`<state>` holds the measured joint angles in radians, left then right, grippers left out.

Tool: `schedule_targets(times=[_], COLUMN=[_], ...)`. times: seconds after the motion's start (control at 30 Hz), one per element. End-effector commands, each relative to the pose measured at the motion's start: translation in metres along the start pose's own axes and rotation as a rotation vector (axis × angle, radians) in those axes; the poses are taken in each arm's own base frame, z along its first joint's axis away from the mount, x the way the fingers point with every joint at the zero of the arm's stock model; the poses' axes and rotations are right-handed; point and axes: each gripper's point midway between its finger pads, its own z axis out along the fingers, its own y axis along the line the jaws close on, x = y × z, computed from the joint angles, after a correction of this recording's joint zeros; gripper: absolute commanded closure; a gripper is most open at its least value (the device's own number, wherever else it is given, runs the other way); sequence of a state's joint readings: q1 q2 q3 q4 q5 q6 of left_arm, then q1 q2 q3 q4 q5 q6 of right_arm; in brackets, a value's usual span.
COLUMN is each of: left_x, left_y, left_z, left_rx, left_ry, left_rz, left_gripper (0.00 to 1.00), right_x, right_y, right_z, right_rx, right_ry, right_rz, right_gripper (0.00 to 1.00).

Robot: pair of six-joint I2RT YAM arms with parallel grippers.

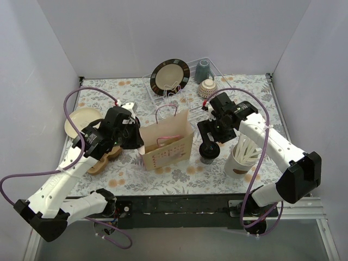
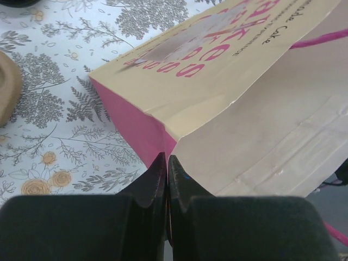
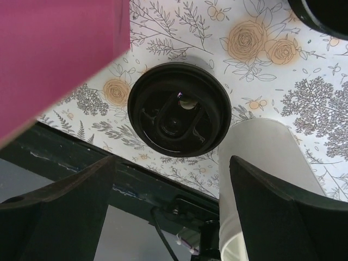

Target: Pack the takeout coffee

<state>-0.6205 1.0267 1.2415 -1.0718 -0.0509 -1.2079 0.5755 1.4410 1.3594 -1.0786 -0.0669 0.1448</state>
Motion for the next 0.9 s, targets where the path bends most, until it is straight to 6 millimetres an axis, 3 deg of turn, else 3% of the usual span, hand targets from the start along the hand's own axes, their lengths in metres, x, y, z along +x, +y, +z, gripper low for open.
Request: schedule_targets(times=[0.0,0.4,0.87], left_x=[-0.002,-0.014,-0.002], left_y=[-0.015,-0.014,-0.013], left_z=[-0.003,0.000,-0.007], left_rx=[0.107,0.100,0.129], left_ry=[-0.008,-0.051,-0.027], left_rz=[0.087,0.144,0.135], left_gripper=[1.00,1.00,1.00], right_x=[-0.014,-0.013,-0.004], right_y=[-0.001,-0.004,0.001], right_z=[0.003,0.021,0.043], right_rx=[0.016,0.079,0.161], right_ry=[-0.125,-0.093,-0.016], right_rz=[0.043,0.053,0.066], right_gripper=[0.08,0.13,0.13])
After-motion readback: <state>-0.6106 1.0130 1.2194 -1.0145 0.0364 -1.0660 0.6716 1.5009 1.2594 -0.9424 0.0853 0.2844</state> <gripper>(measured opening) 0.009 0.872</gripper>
